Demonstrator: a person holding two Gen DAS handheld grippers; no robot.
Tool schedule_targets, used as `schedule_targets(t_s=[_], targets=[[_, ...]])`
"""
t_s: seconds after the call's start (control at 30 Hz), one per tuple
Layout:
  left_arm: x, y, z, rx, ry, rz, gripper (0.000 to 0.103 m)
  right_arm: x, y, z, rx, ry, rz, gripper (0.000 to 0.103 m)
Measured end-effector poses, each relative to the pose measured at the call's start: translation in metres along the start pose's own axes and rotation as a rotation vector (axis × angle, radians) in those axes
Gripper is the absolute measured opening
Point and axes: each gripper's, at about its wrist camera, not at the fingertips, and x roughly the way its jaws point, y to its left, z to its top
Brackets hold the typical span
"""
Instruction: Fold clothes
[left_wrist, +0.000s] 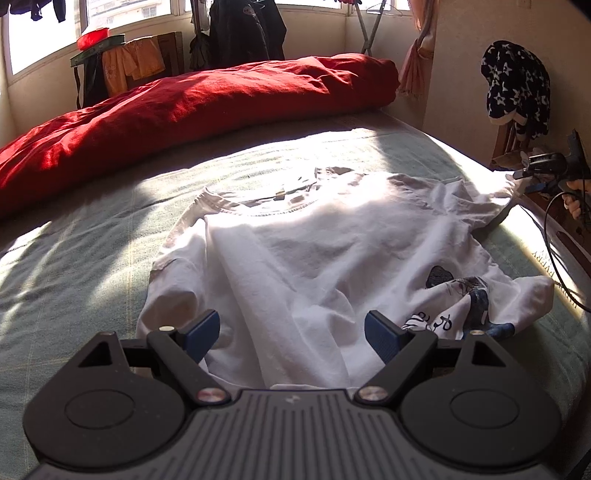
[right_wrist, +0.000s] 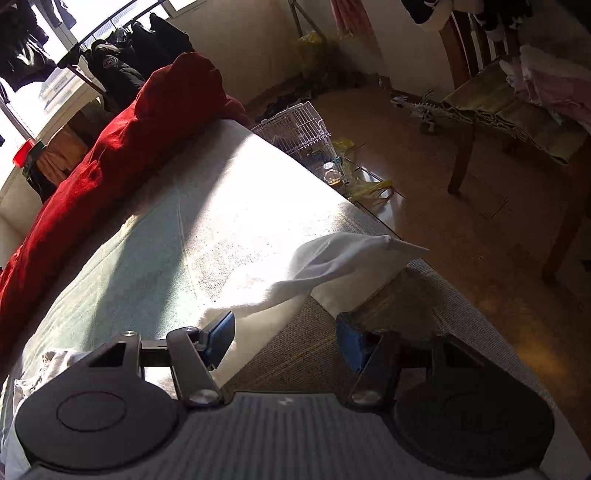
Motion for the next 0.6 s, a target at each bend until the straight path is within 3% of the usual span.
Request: schedule_targets(t_s=[0.27, 0.37, 0.6], targets=[[0.026, -0.013, 0.015, 0.036, 0.029, 0.007, 0.086, 0.046, 0.037, 0.044, -0.095, -0.053, 0.048, 0.066], [0.031, -0.017, 0.017, 0.045, 0.033, 0.002, 0.086, 0.051, 0.045, 0.052, -0.126, -0.086, 0.103, 0.066], [0.03, -0.02, 0.019, 0.053, 0.025, -0.012, 0.086, 0.033, 0.059, 0.071, -0.163, -0.107, 0.024, 0.066]])
